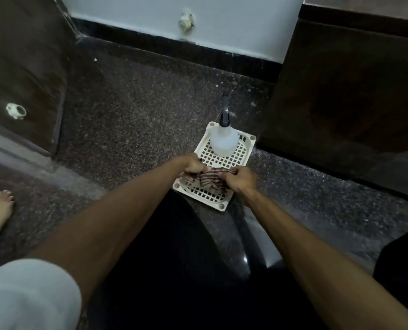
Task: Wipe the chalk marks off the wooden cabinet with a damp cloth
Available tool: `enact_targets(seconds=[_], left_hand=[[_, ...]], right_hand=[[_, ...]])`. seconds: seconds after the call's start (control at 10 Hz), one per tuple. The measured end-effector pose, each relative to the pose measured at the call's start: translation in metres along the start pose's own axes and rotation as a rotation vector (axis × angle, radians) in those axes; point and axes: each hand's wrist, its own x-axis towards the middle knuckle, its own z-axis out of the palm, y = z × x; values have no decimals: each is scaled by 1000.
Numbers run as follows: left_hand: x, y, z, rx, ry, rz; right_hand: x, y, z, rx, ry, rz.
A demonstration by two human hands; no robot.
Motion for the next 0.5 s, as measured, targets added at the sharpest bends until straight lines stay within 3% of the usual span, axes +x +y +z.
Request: enact_targets(seconds=[0.4,0.5], left_hand=[[31,11,20,339,-23,-40],[29,17,23,376,73,-51]], right_hand=[[3,30,11,-277,107,-305],[6,35,7,-291,127,-355]])
